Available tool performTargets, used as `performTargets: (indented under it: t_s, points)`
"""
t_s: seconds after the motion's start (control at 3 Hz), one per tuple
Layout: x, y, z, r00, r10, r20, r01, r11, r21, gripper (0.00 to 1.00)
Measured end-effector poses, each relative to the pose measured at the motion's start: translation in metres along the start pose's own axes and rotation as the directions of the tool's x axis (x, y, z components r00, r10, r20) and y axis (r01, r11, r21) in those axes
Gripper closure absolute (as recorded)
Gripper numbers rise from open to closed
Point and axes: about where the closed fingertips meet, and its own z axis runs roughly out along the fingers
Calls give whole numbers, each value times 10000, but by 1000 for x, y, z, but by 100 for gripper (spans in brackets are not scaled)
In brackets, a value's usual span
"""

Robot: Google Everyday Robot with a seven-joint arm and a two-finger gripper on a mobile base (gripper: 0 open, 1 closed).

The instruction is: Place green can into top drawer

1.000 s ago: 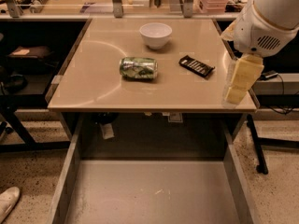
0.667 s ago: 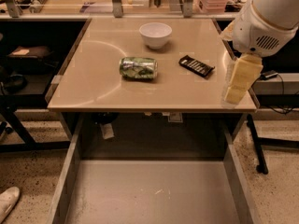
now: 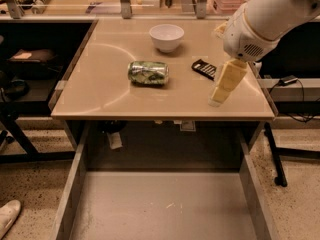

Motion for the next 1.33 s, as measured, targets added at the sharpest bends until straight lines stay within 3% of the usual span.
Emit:
performTargets:
  t_s: [0.33, 0.67, 1.0, 1.33]
  points:
    - [-30, -19, 18, 9911, -352, 1285, 322, 9992, 252, 0]
    - [-49, -29, 37, 9694, -277, 2440, 294, 9996, -33, 0]
    - [-60, -30, 61, 9181, 527, 3929, -115, 9943, -1064, 0]
    - [-69, -31, 82, 8512, 1435, 5049, -502, 9797, -1940, 0]
